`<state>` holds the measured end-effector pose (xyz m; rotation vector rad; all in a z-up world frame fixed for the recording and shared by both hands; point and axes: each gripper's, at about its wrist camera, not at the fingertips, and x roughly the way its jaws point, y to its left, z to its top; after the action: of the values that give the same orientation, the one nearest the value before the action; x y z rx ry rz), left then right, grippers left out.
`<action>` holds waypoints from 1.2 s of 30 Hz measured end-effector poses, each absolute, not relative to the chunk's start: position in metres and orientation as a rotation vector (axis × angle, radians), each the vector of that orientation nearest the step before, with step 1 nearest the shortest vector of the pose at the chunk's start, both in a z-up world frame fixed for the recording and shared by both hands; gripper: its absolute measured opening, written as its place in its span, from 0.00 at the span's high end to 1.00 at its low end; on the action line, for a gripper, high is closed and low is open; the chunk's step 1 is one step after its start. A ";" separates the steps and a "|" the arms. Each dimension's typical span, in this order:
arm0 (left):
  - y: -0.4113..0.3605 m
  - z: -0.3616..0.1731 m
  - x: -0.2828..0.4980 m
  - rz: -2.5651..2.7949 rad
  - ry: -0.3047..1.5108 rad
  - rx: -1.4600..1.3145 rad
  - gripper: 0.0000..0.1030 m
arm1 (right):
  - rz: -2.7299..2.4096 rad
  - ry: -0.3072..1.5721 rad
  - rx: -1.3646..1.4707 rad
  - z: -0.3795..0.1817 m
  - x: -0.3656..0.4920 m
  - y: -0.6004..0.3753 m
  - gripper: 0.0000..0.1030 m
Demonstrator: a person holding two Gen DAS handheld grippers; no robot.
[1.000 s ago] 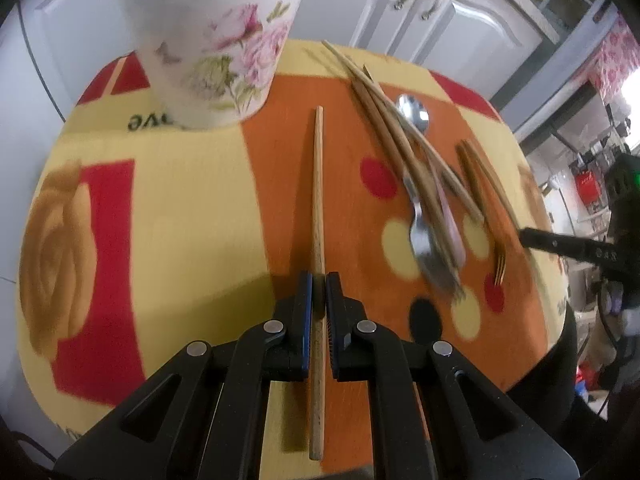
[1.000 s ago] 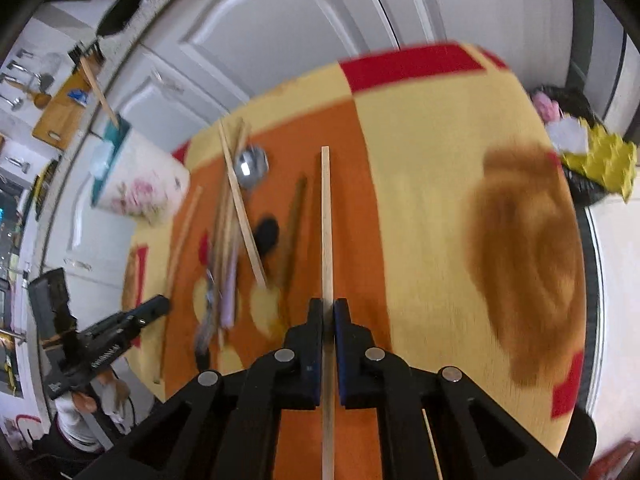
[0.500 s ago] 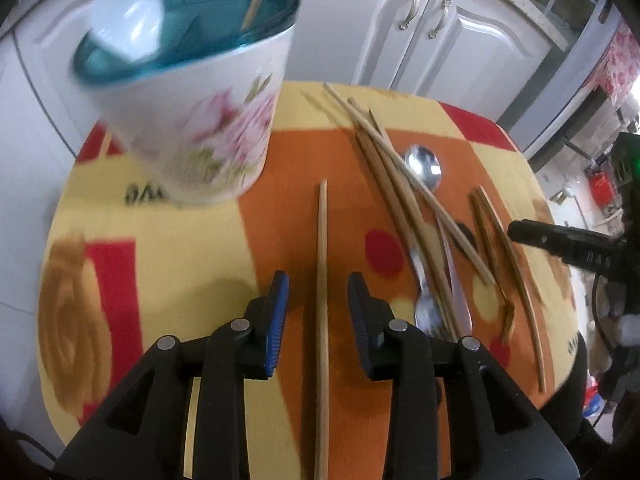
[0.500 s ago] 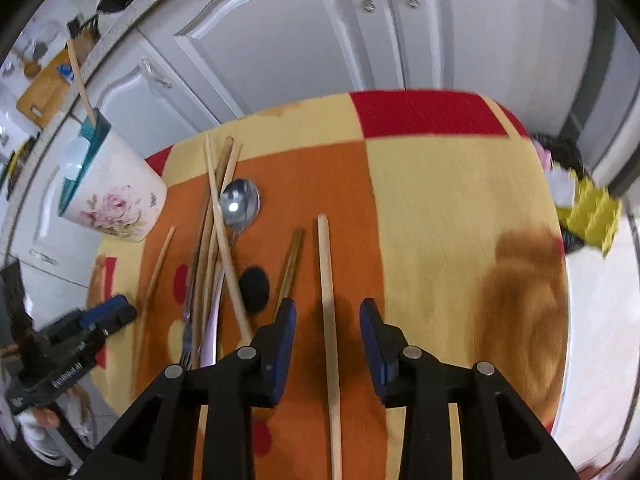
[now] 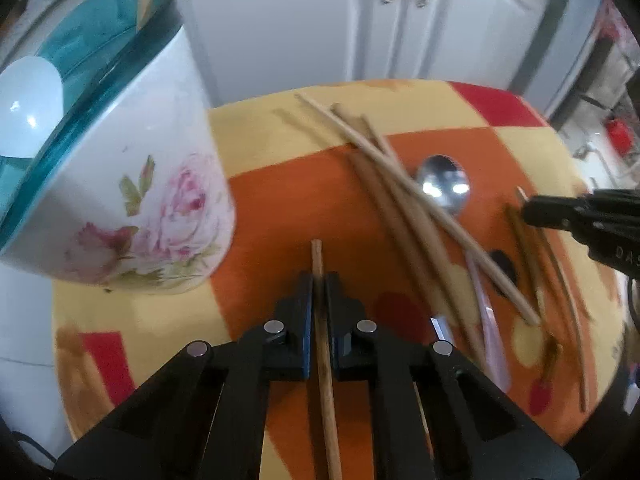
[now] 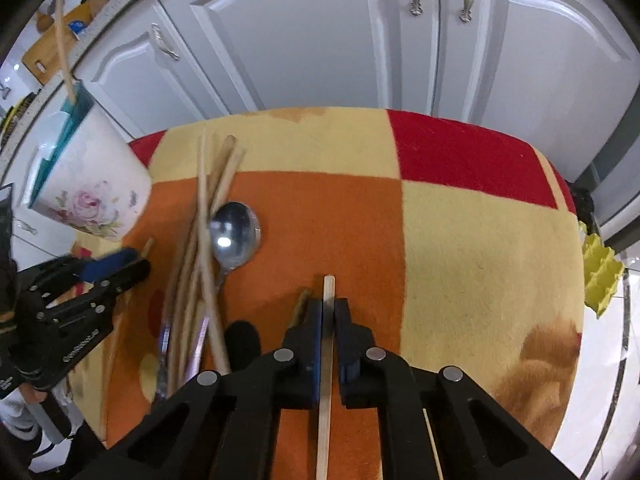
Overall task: Organize utensils
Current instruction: 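Lift the chopstick and drop it into the floral holder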
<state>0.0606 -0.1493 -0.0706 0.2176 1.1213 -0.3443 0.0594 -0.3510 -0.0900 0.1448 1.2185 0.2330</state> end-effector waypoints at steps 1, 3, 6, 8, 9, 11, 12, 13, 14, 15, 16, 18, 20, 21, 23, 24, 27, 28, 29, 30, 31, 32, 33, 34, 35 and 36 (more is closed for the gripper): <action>-0.144 -0.065 0.059 -0.372 1.116 0.177 0.97 | 0.240 1.205 0.157 -0.085 0.057 -0.351 0.95; -0.132 -0.051 0.054 -0.403 1.102 0.108 0.97 | 0.259 1.173 0.184 -0.073 0.051 -0.352 0.95; -0.116 -0.025 0.048 -0.439 1.055 0.046 0.97 | 0.285 1.129 0.210 -0.052 0.040 -0.353 0.95; -0.104 -0.003 0.040 -0.459 1.008 0.022 0.97 | 0.302 1.095 0.240 -0.036 0.033 -0.357 0.95; -0.100 0.006 0.036 -0.468 0.986 0.014 0.97 | 0.314 1.077 0.257 -0.027 0.028 -0.359 0.95; -0.091 0.024 0.028 -0.473 0.946 0.013 0.97 | 0.337 1.035 0.281 -0.007 0.018 -0.360 0.95; -0.090 0.027 0.025 -0.475 0.941 0.017 0.97 | 0.349 1.016 0.288 0.001 0.013 -0.361 0.95; -0.091 0.027 0.023 -0.474 0.944 0.023 0.97 | 0.358 1.002 0.288 0.009 0.008 -0.361 0.95; -0.091 0.024 0.020 -0.467 0.948 0.028 0.97 | 0.356 0.994 0.282 0.014 0.005 -0.360 0.95; -0.091 0.019 0.020 -0.456 0.962 0.033 0.97 | 0.353 0.990 0.281 0.016 0.003 -0.357 0.95; -0.091 0.014 0.018 -0.452 0.978 0.029 0.97 | 0.358 0.990 0.281 0.018 0.001 -0.355 0.95; -0.095 -0.001 0.023 -0.455 1.030 0.002 0.95 | 0.352 0.988 0.276 0.021 -0.005 -0.352 0.95; -0.102 -0.015 0.026 -0.438 1.065 0.012 0.76 | 0.352 0.991 0.277 0.019 -0.007 -0.350 0.95; -0.106 -0.022 0.028 -0.427 1.075 0.021 0.75 | 0.347 0.990 0.276 0.019 -0.010 -0.350 0.95; -0.116 -0.036 0.037 -0.420 1.103 0.040 0.73 | 0.345 0.986 0.284 0.021 -0.013 -0.353 0.95; -0.123 -0.045 0.043 -0.397 1.117 0.062 0.73 | 0.344 0.984 0.285 0.023 -0.014 -0.355 0.95; -0.138 -0.061 0.056 -0.356 1.140 0.127 0.73 | 0.341 0.977 0.291 0.026 -0.016 -0.359 0.95; -0.144 -0.066 0.060 -0.348 1.149 0.152 0.73 | 0.342 0.974 0.292 0.027 -0.016 -0.360 0.95; -0.149 -0.072 0.062 -0.347 1.164 0.182 0.75 | 0.344 0.972 0.294 0.028 -0.017 -0.361 0.95; -0.153 -0.076 0.061 -0.352 1.158 0.211 0.76 | 0.347 0.971 0.299 0.029 -0.017 -0.361 0.95; -0.154 -0.075 0.059 -0.363 1.134 0.226 0.94 | 0.348 0.970 0.300 0.029 -0.017 -0.361 0.95; -0.155 -0.075 0.059 -0.382 1.143 0.231 0.95 | 0.350 0.968 0.301 0.030 -0.017 -0.360 0.95; -0.152 -0.072 0.058 -0.396 1.152 0.204 0.96 | 0.355 0.966 0.303 0.031 -0.018 -0.360 0.95; -0.146 -0.067 0.057 -0.419 1.155 0.162 0.96 | 0.359 0.964 0.304 0.033 -0.018 -0.359 0.95; -0.140 -0.060 0.055 -0.441 1.149 0.124 0.96 | 0.366 0.961 0.304 0.034 -0.019 -0.358 0.95; -0.133 -0.051 0.052 -0.456 1.136 0.090 0.96 | 0.373 0.956 0.304 0.037 -0.020 -0.356 0.95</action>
<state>0.0524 -0.1330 -0.0509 0.0904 1.1364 -0.4562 -0.0197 -0.3562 0.0370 0.3039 0.9562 0.3735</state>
